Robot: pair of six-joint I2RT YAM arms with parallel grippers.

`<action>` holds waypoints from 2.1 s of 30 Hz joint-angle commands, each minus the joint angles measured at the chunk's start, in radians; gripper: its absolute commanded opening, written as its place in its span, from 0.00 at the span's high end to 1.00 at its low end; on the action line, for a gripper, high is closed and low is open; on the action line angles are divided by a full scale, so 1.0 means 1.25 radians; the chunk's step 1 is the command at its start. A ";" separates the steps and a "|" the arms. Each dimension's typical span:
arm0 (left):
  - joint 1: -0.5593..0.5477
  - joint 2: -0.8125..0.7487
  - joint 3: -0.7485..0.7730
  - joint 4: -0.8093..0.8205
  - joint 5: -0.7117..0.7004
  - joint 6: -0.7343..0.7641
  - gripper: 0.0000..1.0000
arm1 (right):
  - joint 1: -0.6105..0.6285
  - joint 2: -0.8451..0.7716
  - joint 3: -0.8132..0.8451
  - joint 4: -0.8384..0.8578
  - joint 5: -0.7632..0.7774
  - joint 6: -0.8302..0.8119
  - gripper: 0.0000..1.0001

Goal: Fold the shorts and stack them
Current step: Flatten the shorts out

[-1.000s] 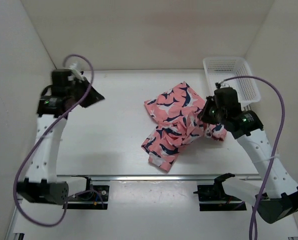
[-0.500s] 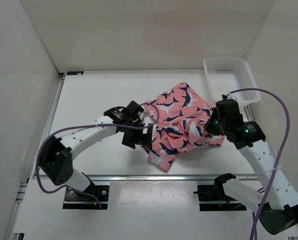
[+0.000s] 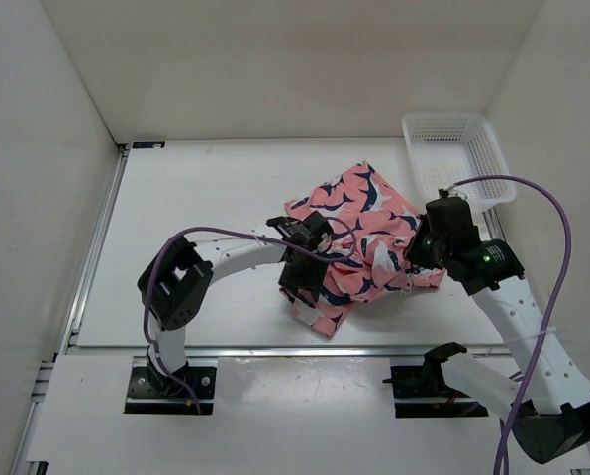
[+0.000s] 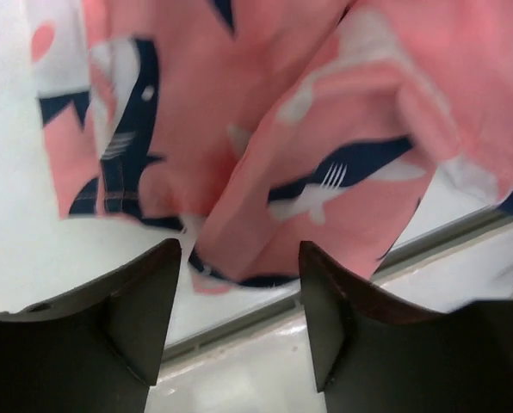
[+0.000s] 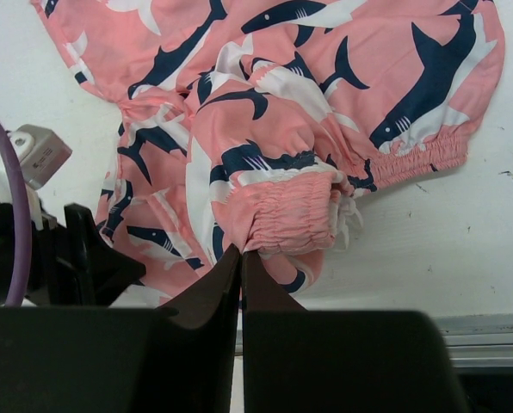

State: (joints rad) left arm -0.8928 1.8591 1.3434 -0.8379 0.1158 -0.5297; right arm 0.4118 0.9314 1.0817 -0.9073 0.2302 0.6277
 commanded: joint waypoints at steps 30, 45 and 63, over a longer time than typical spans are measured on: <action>0.515 -0.252 0.598 -0.217 -0.140 0.069 0.90 | -0.036 0.334 0.537 0.211 -0.138 -0.160 1.00; 0.541 -0.481 -0.223 -0.106 -0.127 -0.125 0.26 | 0.229 0.120 -0.246 0.289 -0.156 0.113 0.22; 0.749 -0.223 -0.363 0.020 -0.078 -0.218 0.17 | 0.036 0.082 -0.430 0.483 -0.403 0.327 0.31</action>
State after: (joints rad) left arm 0.0319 1.5867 0.8524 -0.9024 0.0036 -0.7895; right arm 0.4675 1.0302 0.5331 -0.4034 -0.2062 0.9901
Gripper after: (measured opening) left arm 0.830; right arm 0.690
